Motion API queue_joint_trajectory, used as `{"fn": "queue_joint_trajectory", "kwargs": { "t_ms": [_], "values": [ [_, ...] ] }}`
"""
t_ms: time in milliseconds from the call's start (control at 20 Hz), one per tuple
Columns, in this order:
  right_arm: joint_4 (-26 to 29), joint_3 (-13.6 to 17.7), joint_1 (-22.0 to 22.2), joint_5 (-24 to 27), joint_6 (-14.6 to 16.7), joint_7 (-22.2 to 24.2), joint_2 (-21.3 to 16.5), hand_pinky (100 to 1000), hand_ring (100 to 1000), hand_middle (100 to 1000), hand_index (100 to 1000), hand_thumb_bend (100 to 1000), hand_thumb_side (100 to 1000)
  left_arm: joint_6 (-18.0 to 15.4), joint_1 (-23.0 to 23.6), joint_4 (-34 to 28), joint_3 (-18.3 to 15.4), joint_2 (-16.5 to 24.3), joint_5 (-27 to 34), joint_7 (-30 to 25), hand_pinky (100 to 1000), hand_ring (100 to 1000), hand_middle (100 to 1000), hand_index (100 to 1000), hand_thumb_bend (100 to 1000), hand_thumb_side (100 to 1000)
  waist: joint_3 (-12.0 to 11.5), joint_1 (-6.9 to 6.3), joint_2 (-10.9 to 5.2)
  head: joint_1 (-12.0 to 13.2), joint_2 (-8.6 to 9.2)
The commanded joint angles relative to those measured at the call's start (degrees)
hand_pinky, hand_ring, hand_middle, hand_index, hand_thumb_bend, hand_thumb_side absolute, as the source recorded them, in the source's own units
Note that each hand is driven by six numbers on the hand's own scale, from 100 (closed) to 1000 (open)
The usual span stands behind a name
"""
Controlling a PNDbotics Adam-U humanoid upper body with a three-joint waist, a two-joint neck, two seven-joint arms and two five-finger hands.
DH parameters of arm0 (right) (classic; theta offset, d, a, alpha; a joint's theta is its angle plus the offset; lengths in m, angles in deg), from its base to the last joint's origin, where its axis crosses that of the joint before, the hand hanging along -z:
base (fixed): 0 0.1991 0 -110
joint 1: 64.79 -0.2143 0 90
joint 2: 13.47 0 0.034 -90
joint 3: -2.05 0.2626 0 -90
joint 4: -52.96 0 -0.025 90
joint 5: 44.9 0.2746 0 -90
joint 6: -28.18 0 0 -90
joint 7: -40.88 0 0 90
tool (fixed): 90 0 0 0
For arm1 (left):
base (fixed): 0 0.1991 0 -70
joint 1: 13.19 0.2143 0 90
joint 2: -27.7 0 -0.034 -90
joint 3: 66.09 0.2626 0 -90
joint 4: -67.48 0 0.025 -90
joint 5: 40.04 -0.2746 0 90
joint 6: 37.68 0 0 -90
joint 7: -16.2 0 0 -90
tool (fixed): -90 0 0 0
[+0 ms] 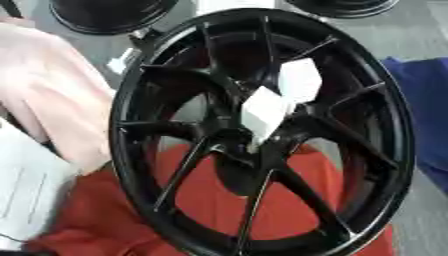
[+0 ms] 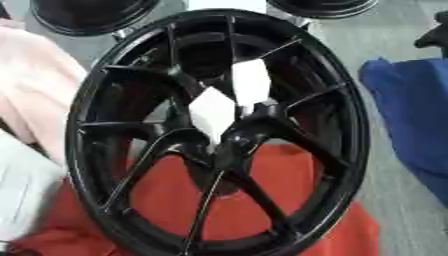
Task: Pull the pin out of the wheel hub.
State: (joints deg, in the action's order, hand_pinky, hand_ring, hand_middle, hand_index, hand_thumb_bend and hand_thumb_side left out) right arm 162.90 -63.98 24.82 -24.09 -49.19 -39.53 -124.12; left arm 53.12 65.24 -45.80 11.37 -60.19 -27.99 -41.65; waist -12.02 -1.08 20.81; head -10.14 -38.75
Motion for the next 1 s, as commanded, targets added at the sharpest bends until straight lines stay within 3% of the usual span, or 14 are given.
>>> {"fn": "queue_joint_trajectory", "kwargs": {
  "t_ms": [50, 200, 350, 550, 600, 850, 950, 1000],
  "values": [
    [0.6, 0.6, 0.0, 0.5, 0.6, 0.0, -2.2, 863, 707, 610, 776, 100, 436, 0.0, -0.2, -0.7, -0.5, 1.3, 0.1, 0.2, 632, 622, 580, 789, 297, 592, 0.0, 0.14, -1.45, -0.2, -0.38],
    [0.7, 0.7, -0.3, 0.8, 0.7, -0.1, -2.4, 861, 701, 609, 775, 100, 424, 0.0, -0.2, -0.7, -0.5, 1.3, 0.1, 0.2, 632, 622, 579, 788, 297, 592, -0.1, 0.23, -1.37, -0.3, -0.29],
    [1.3, 0.6, -0.8, 0.5, 1.6, 0.1, -3.9, 860, 705, 614, 776, 100, 348, 0.1, 0.1, -0.7, -0.4, 1.5, 0.1, 0.1, 631, 621, 579, 790, 297, 595, 0.0, 0.29, -1.38, -0.3, -0.42],
    [3.4, 0.0, -1.7, -2.0, 6.6, 1.0, -10.0, 860, 731, 641, 781, 100, 177, 0.0, 0.7, -0.6, -0.5, 1.9, 0.0, 0.2, 631, 621, 579, 789, 294, 595, 0.1, 0.38, -1.46, -0.4, -0.6],
    [3.7, -0.3, -1.9, -3.3, 8.2, 1.5, -12.3, 859, 742, 656, 781, 100, 100, 0.0, 0.8, -0.5, -0.5, 2.0, 0.0, 0.2, 632, 621, 579, 790, 297, 599, 0.1, 0.43, -1.52, -0.3, -0.74],
    [1.6, -2.3, -4.8, -9.0, 17.4, 7.1, -23.6, 860, 771, 695, 786, 100, 111, 0.0, 1.4, -0.3, -0.6, 2.5, -0.1, 0.2, 632, 621, 578, 790, 294, 604, 0.2, 0.73, -1.79, -0.7, -1.19],
    [-0.8, -3.4, -6.7, -10.4, 21.1, 11.5, -27.9, 863, 783, 714, 791, 100, 171, 0.2, 1.5, -0.1, -0.6, 2.7, -0.1, 0.1, 632, 621, 579, 790, 295, 607, 0.3, 0.86, -1.92, -0.5, -1.47],
    [-2.0, -3.9, -7.5, -10.6, 22.8, 13.7, -29.6, 863, 788, 721, 793, 100, 242, 0.3, 1.5, -0.1, -0.6, 2.8, -0.1, 0.1, 632, 621, 579, 790, 294, 608, 0.3, 0.93, -1.95, -0.4, -1.52]
  ]
}}
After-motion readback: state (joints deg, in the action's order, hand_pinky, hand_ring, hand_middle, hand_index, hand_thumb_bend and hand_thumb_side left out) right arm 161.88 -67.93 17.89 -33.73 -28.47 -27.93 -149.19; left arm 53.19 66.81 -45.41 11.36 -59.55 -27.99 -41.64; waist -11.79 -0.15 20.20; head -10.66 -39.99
